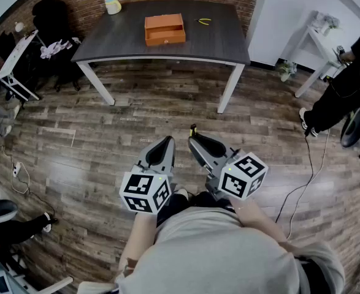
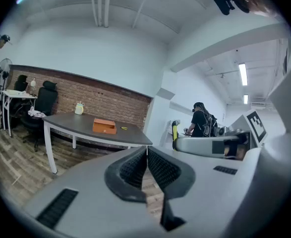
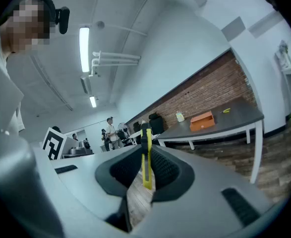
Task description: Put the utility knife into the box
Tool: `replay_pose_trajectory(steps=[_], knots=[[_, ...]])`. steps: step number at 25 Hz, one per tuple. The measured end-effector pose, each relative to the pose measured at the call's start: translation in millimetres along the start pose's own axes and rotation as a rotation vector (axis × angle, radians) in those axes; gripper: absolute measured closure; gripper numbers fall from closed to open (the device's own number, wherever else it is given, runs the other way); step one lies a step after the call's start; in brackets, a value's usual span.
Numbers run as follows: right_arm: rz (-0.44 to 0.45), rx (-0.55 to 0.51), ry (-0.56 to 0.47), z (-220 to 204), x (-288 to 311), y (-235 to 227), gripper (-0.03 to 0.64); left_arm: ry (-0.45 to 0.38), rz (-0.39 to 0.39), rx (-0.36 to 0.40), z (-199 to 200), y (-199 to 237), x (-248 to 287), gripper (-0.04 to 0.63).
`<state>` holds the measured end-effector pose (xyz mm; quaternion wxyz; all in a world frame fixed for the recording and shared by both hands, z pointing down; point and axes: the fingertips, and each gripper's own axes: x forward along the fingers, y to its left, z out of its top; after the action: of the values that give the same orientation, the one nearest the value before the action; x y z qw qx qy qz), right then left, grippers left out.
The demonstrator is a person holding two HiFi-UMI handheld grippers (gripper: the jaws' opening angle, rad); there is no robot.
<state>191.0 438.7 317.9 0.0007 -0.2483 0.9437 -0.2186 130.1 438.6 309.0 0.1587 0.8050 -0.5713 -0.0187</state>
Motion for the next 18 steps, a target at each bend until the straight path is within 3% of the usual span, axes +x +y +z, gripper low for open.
replay_pose_trajectory(steps=[10,18], knots=[[0.002,-0.007,-0.004,3.1,4.1,0.3,0.552,0.001,-0.018,0.011,-1.4,2.5,3.2,0.572],[0.002,-0.004,-0.111,22.4,17.7,0.6,0.549,-0.036,-0.056,-0.009,6.8,22.0,1.8,0.572]])
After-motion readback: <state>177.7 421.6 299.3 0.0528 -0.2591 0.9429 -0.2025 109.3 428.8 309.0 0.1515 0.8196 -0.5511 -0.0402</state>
